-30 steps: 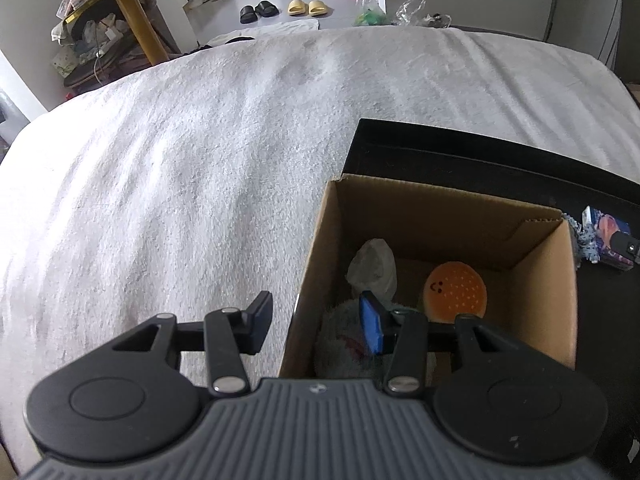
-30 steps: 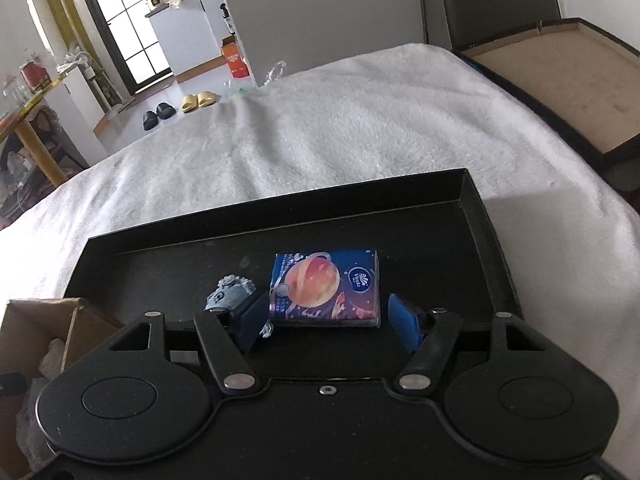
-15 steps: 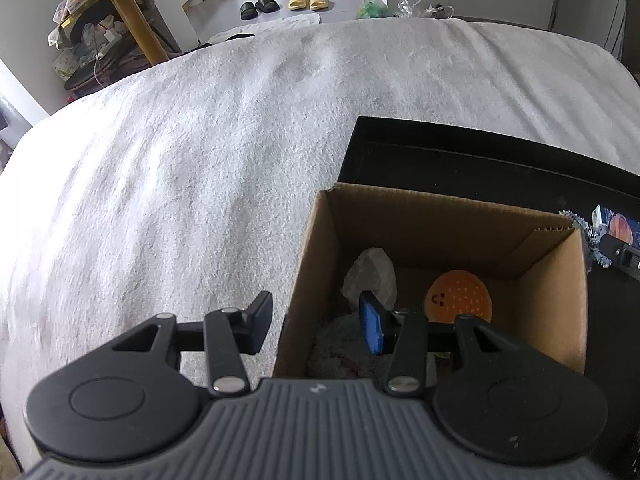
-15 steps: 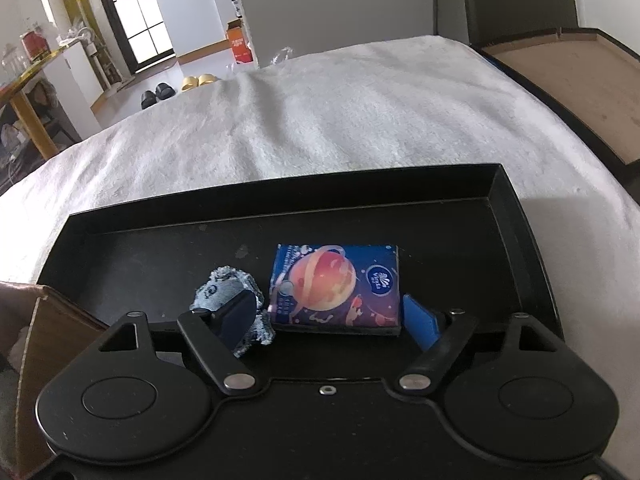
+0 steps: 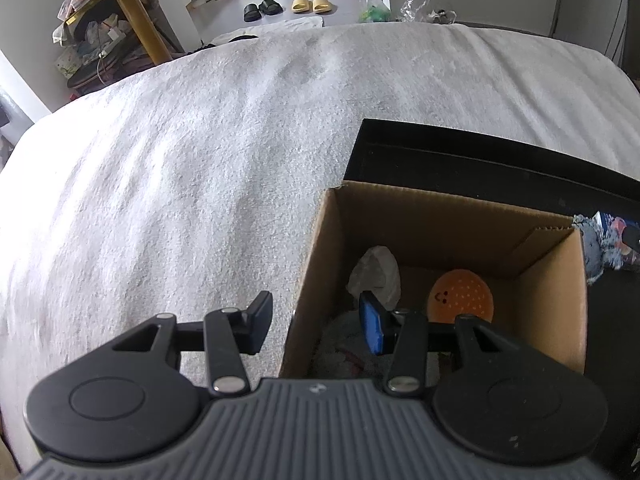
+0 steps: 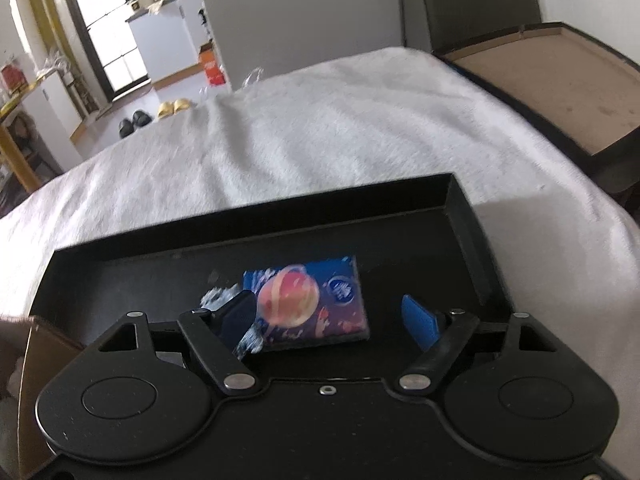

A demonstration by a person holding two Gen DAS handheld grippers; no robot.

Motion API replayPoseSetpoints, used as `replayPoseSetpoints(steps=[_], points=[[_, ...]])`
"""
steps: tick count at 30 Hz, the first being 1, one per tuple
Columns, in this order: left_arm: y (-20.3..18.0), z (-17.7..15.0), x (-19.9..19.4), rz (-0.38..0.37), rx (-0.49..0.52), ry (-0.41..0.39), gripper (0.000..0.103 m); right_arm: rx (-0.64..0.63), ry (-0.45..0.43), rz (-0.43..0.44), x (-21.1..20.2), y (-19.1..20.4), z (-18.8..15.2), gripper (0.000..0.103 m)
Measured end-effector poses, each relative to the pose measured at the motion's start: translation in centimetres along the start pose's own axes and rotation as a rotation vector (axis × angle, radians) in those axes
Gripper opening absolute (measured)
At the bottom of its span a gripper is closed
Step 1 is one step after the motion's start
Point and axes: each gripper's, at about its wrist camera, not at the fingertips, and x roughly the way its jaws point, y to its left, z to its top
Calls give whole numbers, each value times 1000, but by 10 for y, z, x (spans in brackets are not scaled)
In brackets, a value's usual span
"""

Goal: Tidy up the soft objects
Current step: 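Move the right gripper to the blue planet-print tissue pack and close, then lift the tissue pack with the right gripper and carry it over the box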

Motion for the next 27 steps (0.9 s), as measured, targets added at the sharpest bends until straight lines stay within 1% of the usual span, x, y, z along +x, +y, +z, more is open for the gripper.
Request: replayPoseSetpoints(steps=[3,7,12,13,17,18,20,21,27], points=[[1,1,0,-3,1,1,46,13,-6,-11,2,-3,2,79],[2,2,2,-4,0,3,46,1,24,-11,11,-2,1,79],[4,2,5,-3,-4,8,46,-62,51,10,16,14,-5,80],[4,1,6,-2,-5,9,46,-79,55,9,17,17,-6,82],[6,0,8,0,-11,15,46,-118,56,-16,21,23,-10,82],[6,0,9,0,-11,16,46,-117,51,-24,22,22,-10,82],[7,0,9,1,-12,18,46,-105,44,-25,21,18,-10,76],[7,-1,9,0,-13,17,46,-100,42,-20,21,16,-9,72],[6,-4,3,-13,-3,16,46,-89,29,4,13,13,-8,71]])
